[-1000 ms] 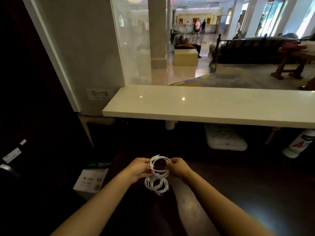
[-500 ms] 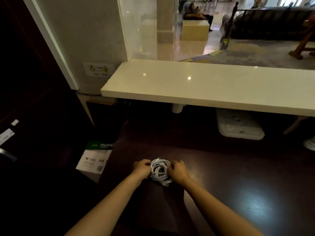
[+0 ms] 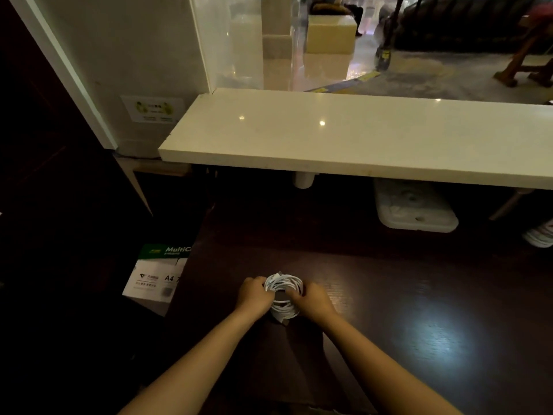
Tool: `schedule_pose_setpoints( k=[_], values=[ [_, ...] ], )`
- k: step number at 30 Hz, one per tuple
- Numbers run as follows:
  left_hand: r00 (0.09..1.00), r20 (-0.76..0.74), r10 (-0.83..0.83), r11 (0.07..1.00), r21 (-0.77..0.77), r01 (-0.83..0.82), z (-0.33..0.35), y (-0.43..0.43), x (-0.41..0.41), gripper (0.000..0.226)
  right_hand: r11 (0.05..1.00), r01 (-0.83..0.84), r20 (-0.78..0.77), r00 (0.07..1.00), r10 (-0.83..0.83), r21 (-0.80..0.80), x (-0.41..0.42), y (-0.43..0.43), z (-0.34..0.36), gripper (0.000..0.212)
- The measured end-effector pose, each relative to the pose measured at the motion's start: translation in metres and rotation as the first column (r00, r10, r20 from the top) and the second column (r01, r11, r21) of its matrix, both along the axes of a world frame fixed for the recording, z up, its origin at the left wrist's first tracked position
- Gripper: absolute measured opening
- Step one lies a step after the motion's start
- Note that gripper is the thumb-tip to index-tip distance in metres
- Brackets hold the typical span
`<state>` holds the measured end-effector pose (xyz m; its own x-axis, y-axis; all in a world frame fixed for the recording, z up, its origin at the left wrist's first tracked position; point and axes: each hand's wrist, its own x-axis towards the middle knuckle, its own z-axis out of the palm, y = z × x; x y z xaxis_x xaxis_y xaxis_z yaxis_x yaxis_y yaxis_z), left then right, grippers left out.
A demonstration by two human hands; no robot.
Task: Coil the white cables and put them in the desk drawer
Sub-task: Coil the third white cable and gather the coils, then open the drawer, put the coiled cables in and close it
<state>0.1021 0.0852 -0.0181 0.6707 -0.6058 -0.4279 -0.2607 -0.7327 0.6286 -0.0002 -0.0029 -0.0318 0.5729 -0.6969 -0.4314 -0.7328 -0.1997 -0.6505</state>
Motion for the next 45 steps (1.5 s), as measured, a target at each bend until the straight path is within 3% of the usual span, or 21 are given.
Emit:
schedule_pose_setpoints(
  k=[5, 9, 13, 18, 23, 27, 30, 34, 38, 40, 43, 45],
  values=[
    [0.998, 0.03, -0.05, 0.999, -0.018, 0.05, -0.002, 0.002, -0.014, 0.034, 0.989, 0.145, -0.012, 0.989, -0.145, -0.008, 0.004, 0.005, -0.004, 0.034],
    [0.999, 0.039, -0.008, 0.988, 0.153, 0.002, -0.003, -0.002, -0.019, 0.042, 0.978, 0.201, -0.019, 0.979, -0.202, -0.059, 0.008, 0.013, -0.006, 0.027],
    [0.994, -0.062, 0.088, 0.985, 0.156, -0.078, -0.004, -0.005, -0.014, 0.054, 0.978, 0.2, -0.039, 0.978, -0.203, -0.066, 0.01, 0.016, -0.007, 0.025],
    [0.949, -0.289, 0.129, 0.989, 0.101, -0.104, 0.001, -0.002, -0.015, 0.047, 0.98, 0.198, 0.022, 0.98, -0.198, -0.031, 0.001, 0.018, 0.0, 0.026],
    [0.865, -0.499, 0.061, 0.98, -0.136, -0.148, 0.025, -0.011, -0.026, 0.048, 0.97, 0.239, 0.094, 0.968, -0.234, -0.043, -0.017, 0.012, 0.034, 0.029],
    [0.722, -0.692, 0.004, 0.913, -0.292, -0.285, 0.058, -0.026, -0.046, 0.02, 0.956, 0.289, 0.203, 0.94, -0.274, -0.045, -0.044, 0.001, 0.075, 0.028],
    [0.663, -0.748, -0.036, 0.879, -0.339, -0.335, 0.079, -0.029, -0.069, 0.019, 0.964, 0.265, 0.242, 0.935, -0.258, 0.001, -0.07, -0.002, 0.102, 0.031],
    [0.625, -0.77, -0.13, 0.874, -0.386, -0.295, 0.09, -0.025, -0.093, 0.019, 0.976, 0.205, 0.267, 0.939, -0.219, 0.079, -0.104, -0.002, 0.12, 0.032],
    [0.58, -0.753, -0.309, 0.828, -0.514, -0.226, 0.074, -0.018, -0.115, 0.018, 0.982, 0.154, 0.322, 0.929, -0.182, 0.109, -0.139, 0.001, 0.112, 0.014],
    [0.552, -0.746, -0.372, 0.804, -0.556, -0.21, 0.059, -0.013, -0.129, 0.023, 0.982, 0.134, 0.333, 0.927, -0.171, 0.132, -0.152, 0.002, 0.097, 0.017],
    [0.627, -0.708, -0.325, 0.805, -0.555, -0.209, 0.033, -0.005, -0.148, 0.023, 0.985, 0.127, 0.326, 0.932, -0.16, 0.119, -0.17, 0.009, 0.071, 0.02],
    [0.71, -0.649, -0.274, 0.815, -0.548, -0.187, 0.012, 0.003, -0.155, 0.025, 0.987, 0.16, 0.265, 0.951, -0.157, 0.008, -0.184, 0.017, 0.049, 0.026]
  ],
)
